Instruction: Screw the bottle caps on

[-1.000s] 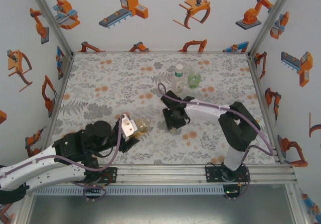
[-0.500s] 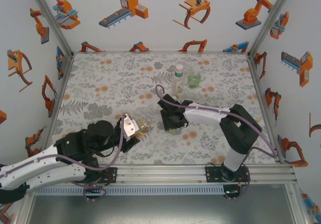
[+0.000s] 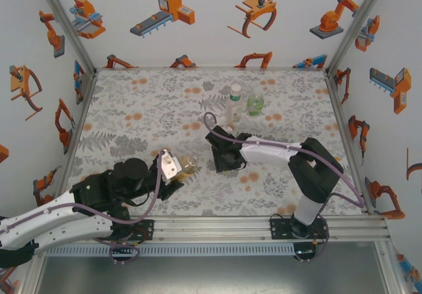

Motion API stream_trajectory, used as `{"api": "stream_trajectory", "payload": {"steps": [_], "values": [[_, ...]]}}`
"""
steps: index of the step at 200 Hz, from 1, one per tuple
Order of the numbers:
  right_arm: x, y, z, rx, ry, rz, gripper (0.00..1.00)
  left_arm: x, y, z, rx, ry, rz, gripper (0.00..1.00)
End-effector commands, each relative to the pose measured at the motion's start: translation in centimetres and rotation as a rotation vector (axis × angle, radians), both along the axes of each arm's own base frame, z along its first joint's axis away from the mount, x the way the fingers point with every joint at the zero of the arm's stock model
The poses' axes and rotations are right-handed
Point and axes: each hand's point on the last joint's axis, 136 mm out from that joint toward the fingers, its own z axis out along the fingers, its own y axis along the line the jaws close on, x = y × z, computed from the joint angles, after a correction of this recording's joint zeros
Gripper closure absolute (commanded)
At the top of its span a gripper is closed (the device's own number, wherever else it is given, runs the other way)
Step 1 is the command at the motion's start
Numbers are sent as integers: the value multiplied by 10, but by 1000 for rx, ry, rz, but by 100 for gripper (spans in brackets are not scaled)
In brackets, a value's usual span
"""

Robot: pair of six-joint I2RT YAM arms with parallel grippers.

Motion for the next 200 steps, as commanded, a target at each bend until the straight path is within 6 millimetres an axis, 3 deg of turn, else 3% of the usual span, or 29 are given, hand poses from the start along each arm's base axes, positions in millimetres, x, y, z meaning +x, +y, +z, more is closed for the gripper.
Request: {"api": "stream_trajectory", "payload": {"steps": [1, 44, 200], "values": [[-2, -7, 12, -8, -26, -29, 56, 3, -1, 4, -31, 0, 14, 100], [-3, -7, 14, -20, -32, -25, 56, 3, -3, 2, -23, 0, 10, 100], [-9, -3, -9, -28, 26, -26, 61, 3, -3, 1, -25, -2, 8, 100]]}}
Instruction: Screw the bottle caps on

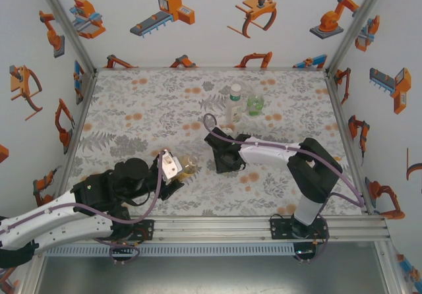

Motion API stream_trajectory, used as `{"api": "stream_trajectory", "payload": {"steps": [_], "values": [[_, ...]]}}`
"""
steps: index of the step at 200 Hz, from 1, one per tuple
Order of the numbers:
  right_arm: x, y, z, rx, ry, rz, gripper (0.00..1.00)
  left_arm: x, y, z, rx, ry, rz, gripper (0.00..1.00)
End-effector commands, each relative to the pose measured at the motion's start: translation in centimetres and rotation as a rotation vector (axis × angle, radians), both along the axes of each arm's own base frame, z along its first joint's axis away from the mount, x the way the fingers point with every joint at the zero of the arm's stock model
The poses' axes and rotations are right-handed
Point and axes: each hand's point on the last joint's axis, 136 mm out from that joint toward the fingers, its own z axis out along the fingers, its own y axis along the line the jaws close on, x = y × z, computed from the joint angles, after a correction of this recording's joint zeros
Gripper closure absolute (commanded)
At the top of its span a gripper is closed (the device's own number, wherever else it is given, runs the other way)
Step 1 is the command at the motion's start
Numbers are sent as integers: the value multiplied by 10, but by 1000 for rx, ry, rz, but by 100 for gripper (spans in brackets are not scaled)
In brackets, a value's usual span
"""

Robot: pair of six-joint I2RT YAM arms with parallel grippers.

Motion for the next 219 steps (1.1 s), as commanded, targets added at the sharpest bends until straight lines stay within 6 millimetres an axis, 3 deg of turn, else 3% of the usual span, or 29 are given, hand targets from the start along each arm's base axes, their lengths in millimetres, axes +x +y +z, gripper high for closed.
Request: {"api": "stream_trajectory", "payload": {"steps": [1, 65, 104, 136, 167, 189, 219], "values": [[-5, -1, -5, -10, 18, -6, 61, 2, -2, 3, -28, -4, 5, 100], [-5, 0, -3, -8, 16, -1, 69, 2, -3, 3, -28, -3, 6, 100], [-3, -2, 25, 9, -34, 33, 77, 0, -3, -4, -1, -9, -14, 100], [-9, 6, 68, 138, -100, 106, 88, -5, -5, -11, 36, -5, -59, 100], [-23, 21, 130, 309, -206, 282, 100, -10, -9, -15, 83, -9, -106, 100], [-38, 27, 178, 428, -319, 434, 100, -16, -15, -16, 95, -9, -163, 100], [-75, 28, 240, 582, -463, 682, 100, -24, -22, -15, 95, -5, -225, 100]]}}
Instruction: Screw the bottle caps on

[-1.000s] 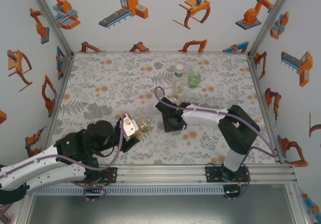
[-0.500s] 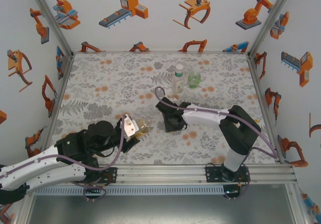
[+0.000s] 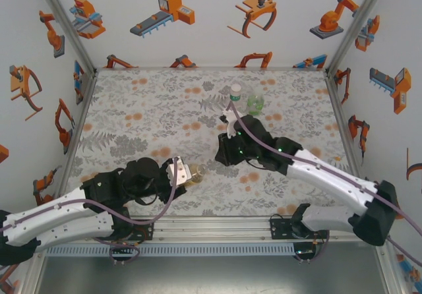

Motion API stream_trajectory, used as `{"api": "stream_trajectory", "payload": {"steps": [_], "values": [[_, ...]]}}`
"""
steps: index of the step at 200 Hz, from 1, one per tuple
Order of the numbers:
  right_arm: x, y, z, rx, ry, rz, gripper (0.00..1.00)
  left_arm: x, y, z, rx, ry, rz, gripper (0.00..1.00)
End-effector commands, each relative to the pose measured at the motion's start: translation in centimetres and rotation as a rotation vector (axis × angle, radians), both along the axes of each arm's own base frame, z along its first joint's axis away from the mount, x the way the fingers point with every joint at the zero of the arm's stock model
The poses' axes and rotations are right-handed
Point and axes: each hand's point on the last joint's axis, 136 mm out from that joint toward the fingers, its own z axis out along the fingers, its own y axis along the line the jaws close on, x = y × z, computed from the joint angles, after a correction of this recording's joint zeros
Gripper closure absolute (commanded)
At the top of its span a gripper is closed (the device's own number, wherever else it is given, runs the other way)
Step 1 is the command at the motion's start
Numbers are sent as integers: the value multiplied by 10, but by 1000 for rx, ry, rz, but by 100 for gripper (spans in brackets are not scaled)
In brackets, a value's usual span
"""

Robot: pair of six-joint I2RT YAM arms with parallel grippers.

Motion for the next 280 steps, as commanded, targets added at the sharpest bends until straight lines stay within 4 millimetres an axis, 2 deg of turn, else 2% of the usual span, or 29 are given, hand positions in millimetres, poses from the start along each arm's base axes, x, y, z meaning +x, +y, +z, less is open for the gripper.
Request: {"api": "stream_trajectory", "payload": {"steps": [1, 39, 54, 69, 123, 280], "values": [[-36, 7, 43, 97, -161, 259, 100, -10, -7, 14, -24, -10, -86, 100], [-84, -6, 102, 199, -328, 497, 100, -18, -13, 19, -27, 6, -140, 100], [-99, -7, 116, 236, -352, 573, 100, -20, -15, 19, -22, 11, -155, 100], [-111, -5, 122, 262, -356, 649, 100, -20, -16, 20, -17, 8, -166, 100], [-132, 6, 122, 233, -375, 801, 100, -19, -20, 22, -8, 5, -172, 100], [-131, 24, 123, 205, -414, 802, 100, -18, -21, 20, -7, 11, -162, 100]]}}
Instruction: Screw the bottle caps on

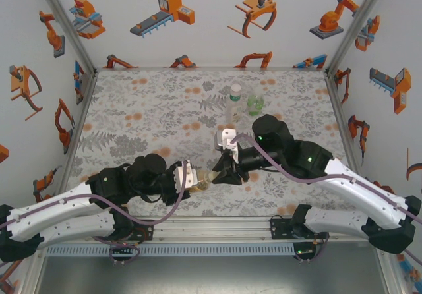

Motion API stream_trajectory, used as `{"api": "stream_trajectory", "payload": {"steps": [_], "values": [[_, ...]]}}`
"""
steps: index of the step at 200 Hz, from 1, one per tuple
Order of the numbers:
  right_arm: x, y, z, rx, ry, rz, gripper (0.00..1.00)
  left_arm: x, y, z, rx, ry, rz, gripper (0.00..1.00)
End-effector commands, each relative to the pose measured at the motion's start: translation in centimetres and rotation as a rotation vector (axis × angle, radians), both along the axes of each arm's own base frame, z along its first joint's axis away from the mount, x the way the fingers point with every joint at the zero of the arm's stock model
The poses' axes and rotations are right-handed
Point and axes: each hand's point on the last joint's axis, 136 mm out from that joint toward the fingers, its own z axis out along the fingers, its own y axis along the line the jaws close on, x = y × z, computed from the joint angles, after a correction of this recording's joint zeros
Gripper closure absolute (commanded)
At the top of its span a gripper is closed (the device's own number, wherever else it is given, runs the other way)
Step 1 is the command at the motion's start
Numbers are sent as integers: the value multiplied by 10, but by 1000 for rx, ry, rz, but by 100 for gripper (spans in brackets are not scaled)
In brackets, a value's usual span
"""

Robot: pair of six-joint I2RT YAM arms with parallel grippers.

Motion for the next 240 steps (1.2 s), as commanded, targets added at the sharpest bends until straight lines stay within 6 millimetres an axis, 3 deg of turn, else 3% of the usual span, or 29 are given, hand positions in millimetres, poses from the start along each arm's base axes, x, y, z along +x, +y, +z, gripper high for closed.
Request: {"api": "stream_trajectory", "payload": {"steps": [1, 62, 137, 240], "values": [[-1, 4, 18, 43, -41, 11, 100, 1, -5, 20, -53, -23, -10, 100], [-4, 6, 14, 24, -45, 20, 100, 3, -5, 19, -50, -21, 2, 100], [-5, 7, 7, -3, -57, 21, 100, 3, -4, 32, -123, -36, 8, 100], [-6, 6, 5, -51, 24, -14, 100, 6, -8, 24, -62, -14, 18, 100]]}}
